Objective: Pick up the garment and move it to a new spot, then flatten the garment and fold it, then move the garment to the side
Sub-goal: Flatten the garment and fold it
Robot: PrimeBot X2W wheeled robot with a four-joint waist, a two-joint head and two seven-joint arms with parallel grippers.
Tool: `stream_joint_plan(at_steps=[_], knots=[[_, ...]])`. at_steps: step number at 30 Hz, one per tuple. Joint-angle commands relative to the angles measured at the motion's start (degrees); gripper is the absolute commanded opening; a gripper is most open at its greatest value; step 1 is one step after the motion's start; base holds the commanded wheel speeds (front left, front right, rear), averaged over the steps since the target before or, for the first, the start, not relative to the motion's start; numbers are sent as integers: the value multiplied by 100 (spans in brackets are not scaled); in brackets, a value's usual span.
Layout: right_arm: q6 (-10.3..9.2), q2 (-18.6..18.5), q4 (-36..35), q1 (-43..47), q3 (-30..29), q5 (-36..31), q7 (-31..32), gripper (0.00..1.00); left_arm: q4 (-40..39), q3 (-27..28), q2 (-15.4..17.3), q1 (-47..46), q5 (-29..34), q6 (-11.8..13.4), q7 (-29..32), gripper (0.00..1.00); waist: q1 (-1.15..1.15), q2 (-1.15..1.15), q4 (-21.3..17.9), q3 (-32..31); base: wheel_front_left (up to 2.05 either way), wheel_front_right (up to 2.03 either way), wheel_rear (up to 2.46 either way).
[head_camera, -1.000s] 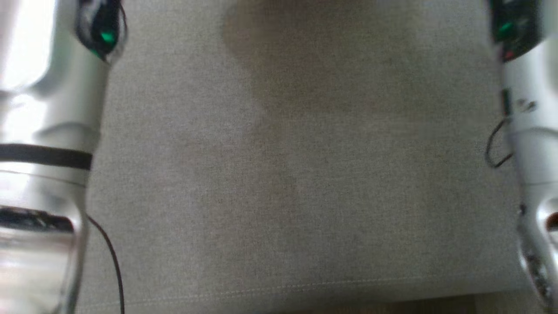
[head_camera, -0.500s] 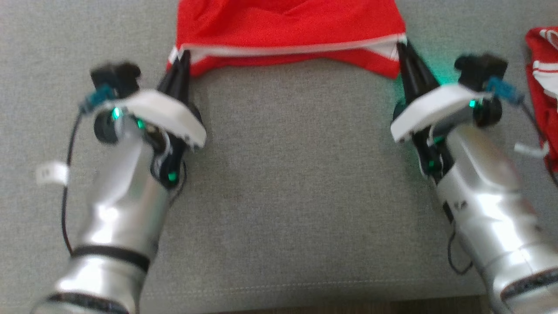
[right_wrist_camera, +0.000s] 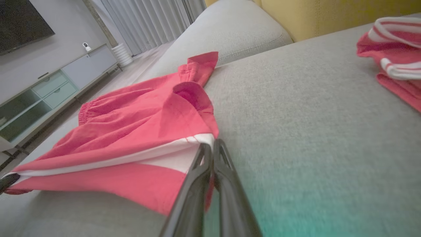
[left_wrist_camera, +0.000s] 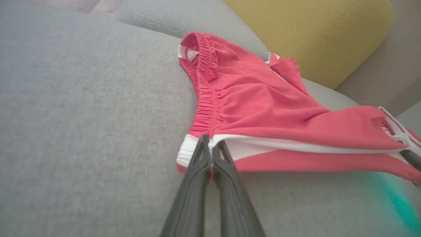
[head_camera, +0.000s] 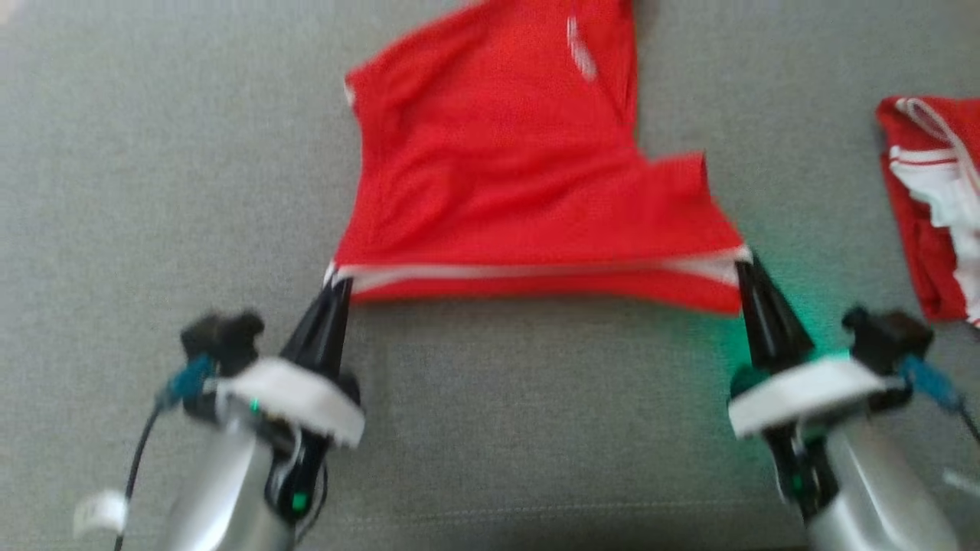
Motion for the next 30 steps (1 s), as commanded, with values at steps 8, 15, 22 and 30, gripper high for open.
stream_joint_plan(at_steps=[8,15,22,30], knots=[[-5,332,-2409,1822,-902,-609,1288,0,-1514,422,389,1385,-125,562,294,0,0,0,-77,-583,0,0,0],[-5,535,-3420,2433,-1156,-699,1951,0,-2585,365,503,1954,-133,866,799,0,0,0,-56,-636,0,0,0],[-5,581,-3579,2124,-1118,-634,2078,0,-2879,272,612,1661,-92,828,1085,0,0,0,-61,-441,0,0,0],[-5,403,-3062,742,-951,-500,2064,0,-2440,178,730,412,-144,483,1477,0,0,0,-50,157,0,0,0]])
